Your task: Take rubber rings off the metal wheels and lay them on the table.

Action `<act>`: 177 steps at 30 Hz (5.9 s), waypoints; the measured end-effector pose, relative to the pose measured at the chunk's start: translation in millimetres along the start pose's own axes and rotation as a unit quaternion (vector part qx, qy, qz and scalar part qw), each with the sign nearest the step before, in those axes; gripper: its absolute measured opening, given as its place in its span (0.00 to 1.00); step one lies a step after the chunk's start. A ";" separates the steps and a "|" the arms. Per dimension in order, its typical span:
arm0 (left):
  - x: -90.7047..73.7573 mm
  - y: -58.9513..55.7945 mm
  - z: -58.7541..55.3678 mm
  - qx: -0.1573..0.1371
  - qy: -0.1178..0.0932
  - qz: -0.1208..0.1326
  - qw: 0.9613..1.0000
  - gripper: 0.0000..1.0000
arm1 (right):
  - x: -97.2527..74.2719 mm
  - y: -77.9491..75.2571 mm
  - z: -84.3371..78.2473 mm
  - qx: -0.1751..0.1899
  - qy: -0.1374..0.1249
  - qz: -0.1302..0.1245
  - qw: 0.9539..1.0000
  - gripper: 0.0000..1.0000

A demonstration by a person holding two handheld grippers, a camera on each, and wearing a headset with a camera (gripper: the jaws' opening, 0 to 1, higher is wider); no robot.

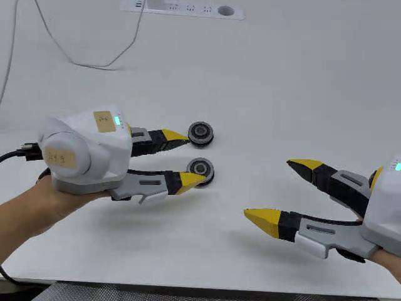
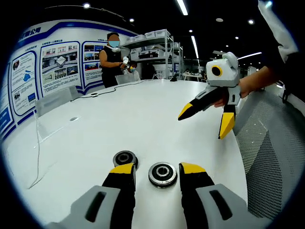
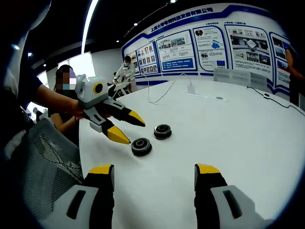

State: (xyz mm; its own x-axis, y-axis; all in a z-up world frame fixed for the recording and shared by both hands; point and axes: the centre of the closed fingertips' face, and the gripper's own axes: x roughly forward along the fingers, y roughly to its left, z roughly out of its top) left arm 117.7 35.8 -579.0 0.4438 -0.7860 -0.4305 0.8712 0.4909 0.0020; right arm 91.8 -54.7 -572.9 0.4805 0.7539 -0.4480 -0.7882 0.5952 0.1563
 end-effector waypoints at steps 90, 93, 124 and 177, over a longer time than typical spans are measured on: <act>15.8 -6.3 -15.5 0.077 0.052 -0.046 0.995 0.13 | 70.8 32.1 23.7 0.259 -0.006 0.105 0.960 0.54; 15.6 -6.3 -15.8 0.075 0.050 -0.045 0.995 0.13 | 73.5 32.5 23.5 0.284 -0.006 0.105 0.953 0.53; 14.6 -9.5 -13.9 0.079 0.047 -0.048 0.995 0.13 | 76.8 41.4 16.3 0.329 0.018 0.109 0.938 0.51; 12.5 -8.6 -18.0 0.081 0.050 -0.046 0.994 0.12 | 79.3 44.7 12.9 0.349 0.036 0.083 0.933 0.49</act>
State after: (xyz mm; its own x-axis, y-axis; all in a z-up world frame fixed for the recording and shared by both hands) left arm 112.0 28.5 -600.6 0.3452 -0.7791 -0.5233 0.9330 0.3453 0.1014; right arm 99.6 35.3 -590.0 0.3269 0.8460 -0.4212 -0.3948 0.5272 0.7525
